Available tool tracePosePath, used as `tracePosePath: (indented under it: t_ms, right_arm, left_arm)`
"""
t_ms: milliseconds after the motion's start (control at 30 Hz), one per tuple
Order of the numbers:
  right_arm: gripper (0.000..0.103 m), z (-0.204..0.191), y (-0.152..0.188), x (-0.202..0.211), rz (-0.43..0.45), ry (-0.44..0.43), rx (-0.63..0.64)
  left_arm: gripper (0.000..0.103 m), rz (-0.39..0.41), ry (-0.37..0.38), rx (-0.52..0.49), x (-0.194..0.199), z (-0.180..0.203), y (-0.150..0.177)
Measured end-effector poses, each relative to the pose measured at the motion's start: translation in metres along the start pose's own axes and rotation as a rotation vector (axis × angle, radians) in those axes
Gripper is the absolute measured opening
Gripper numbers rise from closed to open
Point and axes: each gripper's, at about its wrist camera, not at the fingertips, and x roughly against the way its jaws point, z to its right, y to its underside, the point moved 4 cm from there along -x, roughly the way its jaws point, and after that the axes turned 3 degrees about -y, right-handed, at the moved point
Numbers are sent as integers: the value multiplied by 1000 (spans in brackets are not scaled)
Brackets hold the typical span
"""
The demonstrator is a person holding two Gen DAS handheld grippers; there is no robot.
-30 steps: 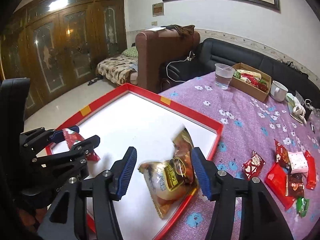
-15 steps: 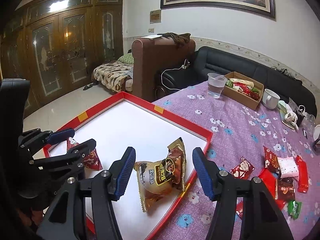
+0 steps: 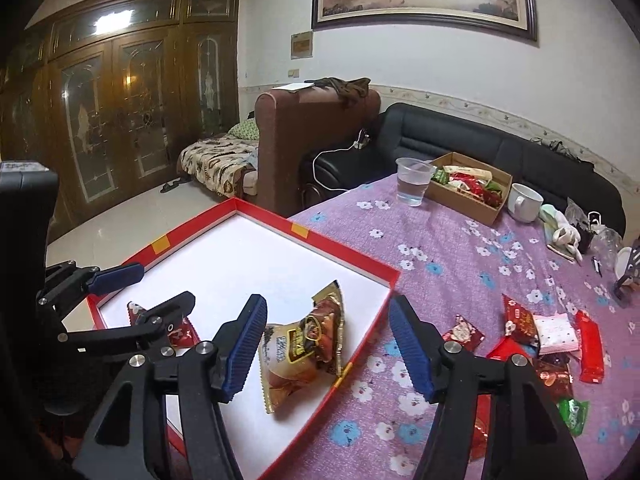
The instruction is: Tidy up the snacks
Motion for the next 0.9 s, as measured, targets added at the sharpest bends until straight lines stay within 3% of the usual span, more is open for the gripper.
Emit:
tracePosePath:
  t_ms: [900]
  right_arm:
    - [69, 55, 2, 26, 40, 43, -104]
  left_arm:
    - [57, 105, -52, -107, 41, 48, -16]
